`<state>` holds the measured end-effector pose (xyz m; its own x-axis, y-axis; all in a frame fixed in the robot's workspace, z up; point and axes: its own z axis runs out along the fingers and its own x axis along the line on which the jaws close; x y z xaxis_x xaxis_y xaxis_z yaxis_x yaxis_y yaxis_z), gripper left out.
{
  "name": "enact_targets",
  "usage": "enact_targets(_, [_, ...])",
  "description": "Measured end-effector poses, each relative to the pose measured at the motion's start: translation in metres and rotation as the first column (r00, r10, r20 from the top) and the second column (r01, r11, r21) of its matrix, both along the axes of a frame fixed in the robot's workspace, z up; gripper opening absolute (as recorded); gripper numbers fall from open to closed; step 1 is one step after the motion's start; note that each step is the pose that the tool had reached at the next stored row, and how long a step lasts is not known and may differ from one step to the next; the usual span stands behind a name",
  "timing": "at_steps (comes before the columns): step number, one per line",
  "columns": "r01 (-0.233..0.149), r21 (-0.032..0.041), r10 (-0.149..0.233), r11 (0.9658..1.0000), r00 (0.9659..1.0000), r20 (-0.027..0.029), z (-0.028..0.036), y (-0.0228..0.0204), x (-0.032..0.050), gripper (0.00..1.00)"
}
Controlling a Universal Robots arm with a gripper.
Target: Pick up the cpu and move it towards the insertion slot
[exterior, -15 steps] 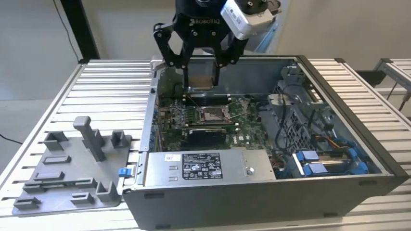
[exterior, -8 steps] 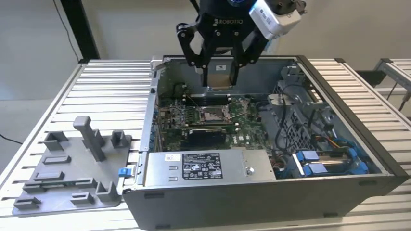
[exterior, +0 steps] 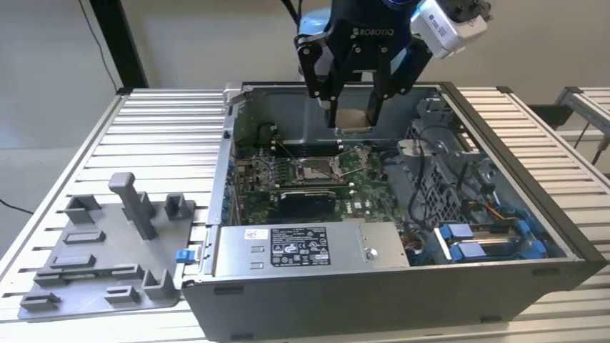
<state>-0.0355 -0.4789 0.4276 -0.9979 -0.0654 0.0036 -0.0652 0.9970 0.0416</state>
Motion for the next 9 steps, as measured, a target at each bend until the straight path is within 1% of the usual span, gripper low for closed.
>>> enact_targets(3, [0.0, 0.0002, 0.0, 1.0, 1.0, 0.0001, -0.0001, 0.0008, 0.0001, 0.0])
enact_targets(9, [0.009, 0.0002, -0.009, 1.0, 1.0, 0.0001, -0.0003, 0.0071, 0.0001, 0.0])
